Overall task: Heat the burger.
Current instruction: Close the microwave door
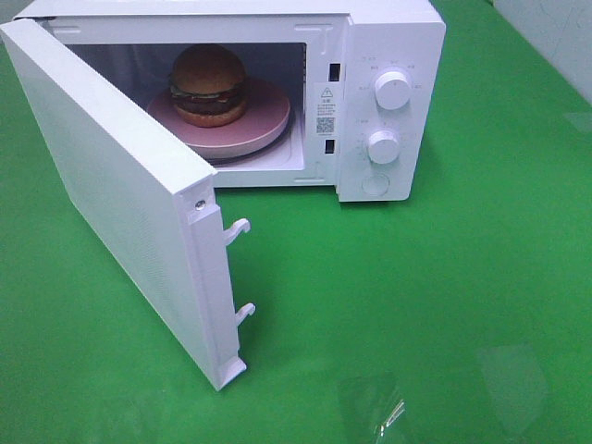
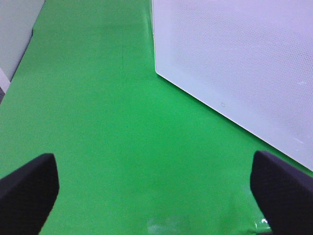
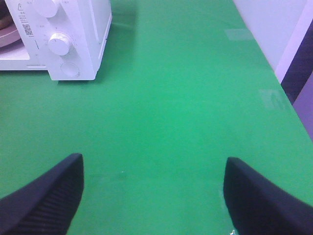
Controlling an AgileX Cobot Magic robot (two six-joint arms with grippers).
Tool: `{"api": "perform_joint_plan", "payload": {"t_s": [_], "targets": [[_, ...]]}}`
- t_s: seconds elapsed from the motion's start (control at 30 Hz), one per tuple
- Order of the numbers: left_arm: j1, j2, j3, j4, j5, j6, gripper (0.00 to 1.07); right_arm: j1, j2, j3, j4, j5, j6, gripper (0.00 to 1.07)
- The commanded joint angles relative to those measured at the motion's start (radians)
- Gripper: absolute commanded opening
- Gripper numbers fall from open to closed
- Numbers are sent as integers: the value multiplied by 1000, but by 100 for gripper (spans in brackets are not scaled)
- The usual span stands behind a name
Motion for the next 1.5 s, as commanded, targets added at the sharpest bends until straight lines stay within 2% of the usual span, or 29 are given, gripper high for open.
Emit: {"api": "perform_joint_plan", "payload": {"t_s": [0.03, 0.17, 0.3, 0.33, 0.37, 0.43, 0.47, 0.5, 0.53, 0.57, 0.6, 0.63, 0.67, 0.7, 0.73, 0.77, 0.8, 0.87, 0.97, 1.17, 1.23, 1.33, 1.37, 1.4, 1.43, 1.47, 1.5], "targets": [[-7, -5, 2, -2, 1, -2, 100, -7, -28, 1, 6, -10, 0, 76], [-7, -5, -12, -2, -14, -2, 100, -7, -28, 1, 6, -10, 0, 76], [-7, -5, -23, 26, -47, -8, 91, -7, -28, 1, 6, -10, 0, 76], [-7, -5, -25, 43, -53, -14, 83, -7, -28, 1, 6, -10, 0, 76], [-7, -5, -25, 43, -53, -14, 83, -7, -28, 1, 6, -10, 0, 76], [-7, -5, -27, 55, -77, -13, 55, -7, -28, 1, 6, -10, 0, 76], [-7, -5, -27, 55, -77, -13, 55, -7, -28, 1, 6, -10, 0, 76], [-7, -5, -27, 54, -95, -13, 47, -7, -28, 1, 6, -10, 0, 76], [-7, -5, -27, 54, -95, -13, 47, -7, -28, 1, 6, -10, 0, 76], [-7, -5, -27, 50, -145, -13, 35, -7, -28, 1, 6, -10, 0, 76], [-7, -5, -27, 50, -145, -13, 35, -7, -28, 1, 6, -10, 0, 76], [-7, -5, -25, 50, -205, -13, 24, -7, -28, 1, 6, -10, 0, 76], [-7, -5, -25, 50, -205, -13, 24, -7, -28, 1, 6, -10, 0, 76], [-7, -5, -14, 57, -271, -13, 15, -7, -28, 1, 6, -10, 0, 76], [-7, -5, -14, 57, -271, -13, 15, -7, -28, 1, 6, -10, 0, 76], [-7, -3, 6, 66, -341, -13, 7, -7, -28, 1, 6, -10, 0, 76], [-7, -3, 6, 66, -341, -13, 7, -7, -28, 1, 6, -10, 0, 76], [-7, 39, 56, 67, -455, -13, 0, -7, -28, 1, 6, -10, 0, 76], [-7, 55, 70, 67, -488, -13, 0, -7, -28, 1, 6, -10, 0, 76], [-7, 185, 118, 64, -672, -12, 0, -7, -28, 1, 6, -10, 0, 76], [-7, 288, 142, 64, -815, -12, 0, -7, -28, 1, 6, -10, 0, 76], [-7, 336, 164, 59, -898, -12, 0, -7, -28, 1, 6, -10, 0, 76], [-7, 389, 193, 40, -1003, -12, 0, -7, -28, 1, 6, -10, 0, 76], [-7, 389, 193, 40, -1003, -12, 0, -7, -28, 1, 6, -10, 0, 76], [-7, 437, 221, 14, -1110, -12, 0, -7, -28, 1, 6, -10, 0, 76], [-7, 437, 221, 14, -1110, -12, 0, -7, -28, 1, 6, -10, 0, 76], [-7, 490, 247, 0, -1193, -12, 0, -7, -28, 1, 6, -10, 0, 76]]}}
